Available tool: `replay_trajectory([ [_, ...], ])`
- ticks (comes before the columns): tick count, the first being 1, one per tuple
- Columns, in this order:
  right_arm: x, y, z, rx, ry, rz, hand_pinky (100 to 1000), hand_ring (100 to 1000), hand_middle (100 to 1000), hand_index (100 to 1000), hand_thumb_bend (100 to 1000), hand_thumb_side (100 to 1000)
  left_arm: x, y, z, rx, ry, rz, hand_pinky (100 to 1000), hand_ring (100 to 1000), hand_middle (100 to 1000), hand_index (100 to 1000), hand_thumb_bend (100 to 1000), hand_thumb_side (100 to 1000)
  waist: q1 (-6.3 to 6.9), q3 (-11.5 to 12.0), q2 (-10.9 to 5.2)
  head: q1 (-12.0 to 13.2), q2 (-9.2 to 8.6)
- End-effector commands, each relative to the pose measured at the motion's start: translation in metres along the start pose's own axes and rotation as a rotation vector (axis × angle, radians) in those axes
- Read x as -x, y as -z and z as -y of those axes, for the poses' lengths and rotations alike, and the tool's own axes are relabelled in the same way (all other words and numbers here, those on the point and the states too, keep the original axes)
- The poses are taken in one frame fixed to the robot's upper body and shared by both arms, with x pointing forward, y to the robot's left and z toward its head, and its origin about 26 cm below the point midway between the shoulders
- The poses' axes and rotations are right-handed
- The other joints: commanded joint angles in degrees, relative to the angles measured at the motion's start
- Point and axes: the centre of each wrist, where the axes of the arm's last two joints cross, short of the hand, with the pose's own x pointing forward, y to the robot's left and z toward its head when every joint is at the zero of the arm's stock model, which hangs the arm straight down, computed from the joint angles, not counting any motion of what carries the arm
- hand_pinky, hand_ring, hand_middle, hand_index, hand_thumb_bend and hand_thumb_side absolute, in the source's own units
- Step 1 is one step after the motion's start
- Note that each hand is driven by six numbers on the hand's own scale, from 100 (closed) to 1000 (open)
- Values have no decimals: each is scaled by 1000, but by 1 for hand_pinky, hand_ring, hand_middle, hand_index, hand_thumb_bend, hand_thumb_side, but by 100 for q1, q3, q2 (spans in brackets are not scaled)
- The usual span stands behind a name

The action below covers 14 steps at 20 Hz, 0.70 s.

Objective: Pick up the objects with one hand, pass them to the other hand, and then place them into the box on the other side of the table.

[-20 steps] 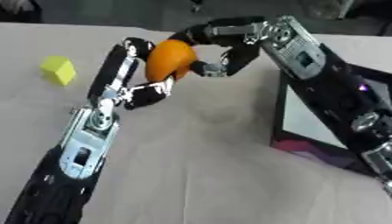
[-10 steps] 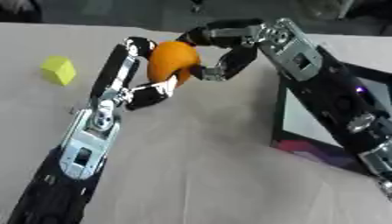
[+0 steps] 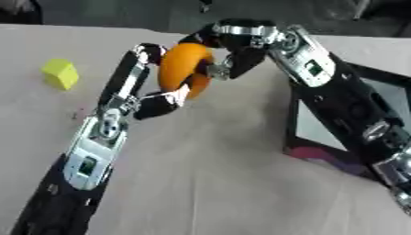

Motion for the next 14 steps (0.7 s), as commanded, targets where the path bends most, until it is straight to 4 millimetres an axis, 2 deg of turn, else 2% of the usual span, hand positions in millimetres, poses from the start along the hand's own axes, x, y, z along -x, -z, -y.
replay_trajectory([
  [1,-12,-2,9,23,2,12,984,1000,485,623,100,248,-7,5,-2,-17,8,6,763,506,450,550,357,100,-44,-15,-52,-39,-27],
  [2,-13,-3,10,26,5,12,982,1000,477,616,100,230,-6,5,-2,-26,13,-3,775,523,472,580,421,100,-41,-19,-55,-37,-35],
  [3,-14,-3,11,30,9,11,982,1000,477,615,100,227,-6,5,-3,-38,18,-12,777,525,475,584,430,100,-38,-22,-57,-36,-37],
  [4,-15,-3,11,33,11,9,980,1000,473,611,100,225,-5,4,-2,-49,22,-21,784,544,496,613,497,130,-36,-25,-59,-35,-36],
  [5,-15,-3,11,36,12,8,979,1000,472,610,100,224,-5,4,-2,-59,26,-31,788,554,506,630,527,151,-34,-29,-60,-31,-33],
  [9,-18,-6,14,51,15,7,976,1000,468,606,100,225,0,1,1,-90,41,-82,818,621,577,724,692,316,-30,-47,-68,-19,-28],
  [11,-19,-9,16,63,14,5,975,1000,467,605,100,225,3,0,2,-101,49,-118,830,649,604,754,734,382,-27,-58,-75,-21,-24],
  [14,-19,-14,18,84,16,-1,974,1000,467,605,100,227,9,-3,0,-133,57,-173,830,653,606,757,766,433,-22,-84,-91,-15,-11],
])
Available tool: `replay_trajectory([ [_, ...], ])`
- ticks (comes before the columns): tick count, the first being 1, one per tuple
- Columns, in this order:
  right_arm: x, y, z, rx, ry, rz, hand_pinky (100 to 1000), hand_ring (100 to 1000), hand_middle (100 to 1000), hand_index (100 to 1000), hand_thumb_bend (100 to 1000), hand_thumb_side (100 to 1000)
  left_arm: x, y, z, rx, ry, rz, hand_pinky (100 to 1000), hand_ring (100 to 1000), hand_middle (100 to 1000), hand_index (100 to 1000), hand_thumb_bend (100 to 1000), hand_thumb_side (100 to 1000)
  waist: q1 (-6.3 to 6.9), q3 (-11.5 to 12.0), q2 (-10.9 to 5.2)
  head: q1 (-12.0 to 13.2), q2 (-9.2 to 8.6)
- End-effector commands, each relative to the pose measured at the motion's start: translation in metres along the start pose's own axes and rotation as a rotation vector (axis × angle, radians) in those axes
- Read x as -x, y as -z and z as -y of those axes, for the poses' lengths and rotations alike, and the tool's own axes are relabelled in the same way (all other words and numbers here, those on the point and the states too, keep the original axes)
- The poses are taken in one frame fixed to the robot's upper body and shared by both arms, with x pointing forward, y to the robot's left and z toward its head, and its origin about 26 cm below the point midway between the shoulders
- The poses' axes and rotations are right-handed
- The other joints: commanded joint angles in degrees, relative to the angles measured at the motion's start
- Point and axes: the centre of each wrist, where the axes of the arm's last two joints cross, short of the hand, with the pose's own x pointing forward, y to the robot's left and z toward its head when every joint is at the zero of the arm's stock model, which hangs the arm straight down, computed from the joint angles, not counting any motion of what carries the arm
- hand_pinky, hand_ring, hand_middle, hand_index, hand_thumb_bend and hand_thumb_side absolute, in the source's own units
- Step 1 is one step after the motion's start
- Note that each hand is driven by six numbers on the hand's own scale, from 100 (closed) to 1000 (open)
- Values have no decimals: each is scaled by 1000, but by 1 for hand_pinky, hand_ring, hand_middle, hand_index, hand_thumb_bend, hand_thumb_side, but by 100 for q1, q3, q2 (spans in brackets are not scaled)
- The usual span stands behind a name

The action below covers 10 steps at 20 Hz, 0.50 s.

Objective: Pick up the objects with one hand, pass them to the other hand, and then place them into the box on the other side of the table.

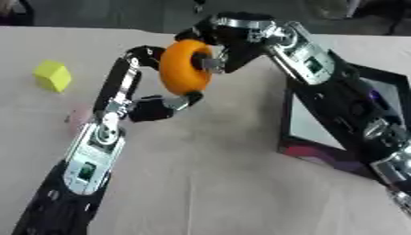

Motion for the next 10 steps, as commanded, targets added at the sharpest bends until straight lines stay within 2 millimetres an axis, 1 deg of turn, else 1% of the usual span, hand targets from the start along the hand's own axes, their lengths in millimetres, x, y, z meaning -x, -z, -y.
replay_trajectory([
  [1,-12,-12,16,45,-35,7,974,1000,467,605,100,228,1,2,-7,-48,9,-33,830,652,606,757,770,440,-22,-28,-98,13,-4],
  [6,-9,-20,22,99,-27,-12,973,1000,467,605,100,231,9,-3,-9,-81,0,-74,829,648,601,753,778,453,-21,-109,-142,35,14],
  [10,-5,-33,28,150,-44,-41,965,1000,464,601,100,227,17,-8,-11,-91,5,-103,828,647,599,751,778,457,-15,-200,-188,74,59],
])
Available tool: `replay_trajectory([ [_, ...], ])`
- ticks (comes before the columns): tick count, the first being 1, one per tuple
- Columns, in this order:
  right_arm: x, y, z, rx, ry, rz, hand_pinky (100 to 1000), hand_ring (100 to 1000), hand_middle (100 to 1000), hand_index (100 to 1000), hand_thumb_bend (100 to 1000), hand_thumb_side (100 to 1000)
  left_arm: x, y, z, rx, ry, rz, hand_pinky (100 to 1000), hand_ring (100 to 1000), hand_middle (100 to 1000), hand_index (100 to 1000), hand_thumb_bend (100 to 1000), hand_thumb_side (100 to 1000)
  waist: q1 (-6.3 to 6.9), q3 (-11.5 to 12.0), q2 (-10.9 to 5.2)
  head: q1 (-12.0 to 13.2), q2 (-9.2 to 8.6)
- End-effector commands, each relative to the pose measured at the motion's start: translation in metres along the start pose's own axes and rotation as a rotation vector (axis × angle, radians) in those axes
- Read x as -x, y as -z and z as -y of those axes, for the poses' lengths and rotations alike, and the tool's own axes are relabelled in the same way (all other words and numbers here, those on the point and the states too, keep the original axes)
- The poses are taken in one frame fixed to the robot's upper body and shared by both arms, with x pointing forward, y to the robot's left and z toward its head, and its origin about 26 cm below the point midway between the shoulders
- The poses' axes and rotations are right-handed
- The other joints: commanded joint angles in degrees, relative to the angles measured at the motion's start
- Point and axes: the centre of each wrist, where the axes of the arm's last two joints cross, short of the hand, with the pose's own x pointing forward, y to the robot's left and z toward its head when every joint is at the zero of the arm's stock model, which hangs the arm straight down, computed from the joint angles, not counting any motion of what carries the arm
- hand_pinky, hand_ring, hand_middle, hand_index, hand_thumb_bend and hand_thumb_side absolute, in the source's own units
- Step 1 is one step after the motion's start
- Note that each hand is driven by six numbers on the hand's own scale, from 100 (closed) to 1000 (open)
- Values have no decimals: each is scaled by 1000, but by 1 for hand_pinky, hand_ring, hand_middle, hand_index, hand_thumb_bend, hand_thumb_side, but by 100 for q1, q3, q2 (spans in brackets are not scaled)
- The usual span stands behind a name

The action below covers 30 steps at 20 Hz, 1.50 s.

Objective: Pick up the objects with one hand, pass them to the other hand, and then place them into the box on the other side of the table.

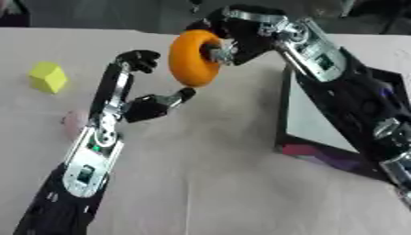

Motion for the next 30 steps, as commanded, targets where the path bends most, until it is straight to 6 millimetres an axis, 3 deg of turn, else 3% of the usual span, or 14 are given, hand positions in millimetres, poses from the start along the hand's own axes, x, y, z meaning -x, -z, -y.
replay_trajectory([
  [1,-5,-18,19,68,-53,-16,964,1000,464,601,100,228,5,0,-11,-29,12,-8,828,646,598,750,779,457,-14,-57,-202,60,60],
  [6,3,-47,24,151,-74,-55,961,1000,464,600,100,231,18,-6,-19,-50,29,-45,826,644,595,748,776,457,-33,-200,-292,167,140],
  [16,28,-136,9,378,-30,-214,970,1000,471,609,100,249,30,-13,-29,-76,51,-84,827,645,596,748,772,452,-29,-334,-345,106,116],
  [23,32,-177,-1,494,-89,-298,958,1000,470,605,100,235,35,-14,-33,-76,63,-101,828,646,596,749,775,454,-20,-387,-342,81,109],
  [30,44,-200,-8,538,-128,-391,954,1000,487,621,100,221,36,-15,-33,-70,63,-103,828,646,596,750,776,458,-20,-392,-328,97,86],
])
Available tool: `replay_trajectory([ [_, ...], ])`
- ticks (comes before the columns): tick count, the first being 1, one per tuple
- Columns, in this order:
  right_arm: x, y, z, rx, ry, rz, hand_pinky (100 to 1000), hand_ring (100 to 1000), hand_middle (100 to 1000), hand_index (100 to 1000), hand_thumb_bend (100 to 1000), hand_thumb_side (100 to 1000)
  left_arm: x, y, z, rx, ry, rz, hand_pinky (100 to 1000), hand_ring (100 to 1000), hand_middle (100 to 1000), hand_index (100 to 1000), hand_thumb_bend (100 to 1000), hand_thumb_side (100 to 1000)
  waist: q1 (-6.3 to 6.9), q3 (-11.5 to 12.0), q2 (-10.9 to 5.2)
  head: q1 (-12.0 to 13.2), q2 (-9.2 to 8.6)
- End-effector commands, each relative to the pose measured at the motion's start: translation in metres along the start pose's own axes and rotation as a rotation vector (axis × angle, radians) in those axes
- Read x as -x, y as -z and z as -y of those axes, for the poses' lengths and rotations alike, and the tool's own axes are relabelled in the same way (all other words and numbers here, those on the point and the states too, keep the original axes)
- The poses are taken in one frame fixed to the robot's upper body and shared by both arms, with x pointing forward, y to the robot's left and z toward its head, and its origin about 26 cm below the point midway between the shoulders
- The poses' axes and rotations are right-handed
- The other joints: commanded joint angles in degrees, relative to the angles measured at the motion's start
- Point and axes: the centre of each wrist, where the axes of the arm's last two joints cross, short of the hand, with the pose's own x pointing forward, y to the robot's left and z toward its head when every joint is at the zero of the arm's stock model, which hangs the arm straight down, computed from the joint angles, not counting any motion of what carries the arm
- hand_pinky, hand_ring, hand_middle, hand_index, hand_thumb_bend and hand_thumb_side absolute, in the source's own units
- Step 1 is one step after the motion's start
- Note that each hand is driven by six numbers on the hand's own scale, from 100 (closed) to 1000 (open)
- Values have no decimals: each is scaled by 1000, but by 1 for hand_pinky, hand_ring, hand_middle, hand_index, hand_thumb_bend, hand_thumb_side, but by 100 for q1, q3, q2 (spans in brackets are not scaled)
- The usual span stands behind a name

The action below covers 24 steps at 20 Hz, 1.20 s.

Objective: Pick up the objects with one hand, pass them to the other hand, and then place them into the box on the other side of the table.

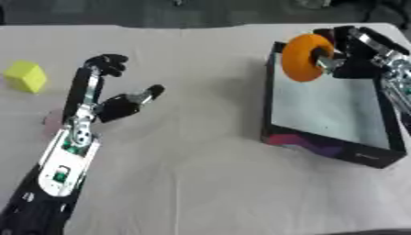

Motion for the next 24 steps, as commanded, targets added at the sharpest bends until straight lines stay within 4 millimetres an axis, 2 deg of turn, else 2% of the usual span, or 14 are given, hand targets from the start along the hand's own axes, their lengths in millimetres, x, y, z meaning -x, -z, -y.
replay_trajectory([
  [1,-2,-6,21,40,-76,-19,954,1000,499,634,100,220,-3,3,-8,-15,7,16,828,646,596,750,776,458,-20,-6,-323,11,-55],
  [4,7,-10,21,36,-89,-56,962,1000,592,714,100,210,-4,3,-9,-15,5,18,828,646,596,750,777,459,-18,1,-314,34,-69],
  [5,9,-11,20,31,-93,-67,972,1000,672,774,100,206,-4,3,-9,-16,6,18,828,646,596,750,777,460,-17,3,-314,42,-73],
  [6,10,-12,20,26,-97,-74,989,1000,758,833,100,272,-4,3,-9,-16,5,17,828,645,596,750,779,462,-15,5,-313,44,-77],
  [8,11,-11,20,13,-109,-71,1000,1000,885,933,100,569,-4,3,-8,-15,3,16,828,646,596,750,781,463,-13,11,-313,46,-79],
  [9,11,-11,20,8,-117,-65,1000,1000,925,967,100,661,-4,3,-8,-14,2,16,828,646,596,750,781,463,-13,13,-313,47,-79],
  [10,12,-12,21,7,-124,-62,1000,1000,944,978,100,681,-4,3,-8,-14,2,16,828,645,596,750,780,463,-15,15,-314,46,-77],
  [14,16,-14,21,18,-132,-69,1000,1000,962,986,100,695,-4,3,-9,-21,1,14,828,645,595,749,780,462,-21,25,-315,50,-72],
  [18,15,-13,23,66,-60,-65,1000,1000,969,985,100,660,-3,3,-13,-35,4,10,827,645,595,749,774,461,-13,38,-322,138,-54],
  [21,2,-10,34,114,28,-24,1000,1000,970,983,100,610,-3,6,-24,-57,22,5,826,647,597,752,766,458,8,51,-332,279,-37],
  [24,-9,-10,45,145,96,9,1000,1000,977,990,100,620,0,11,-45,-74,58,-23,826,656,605,758,753,445,35,71,-346,441,-23],
])
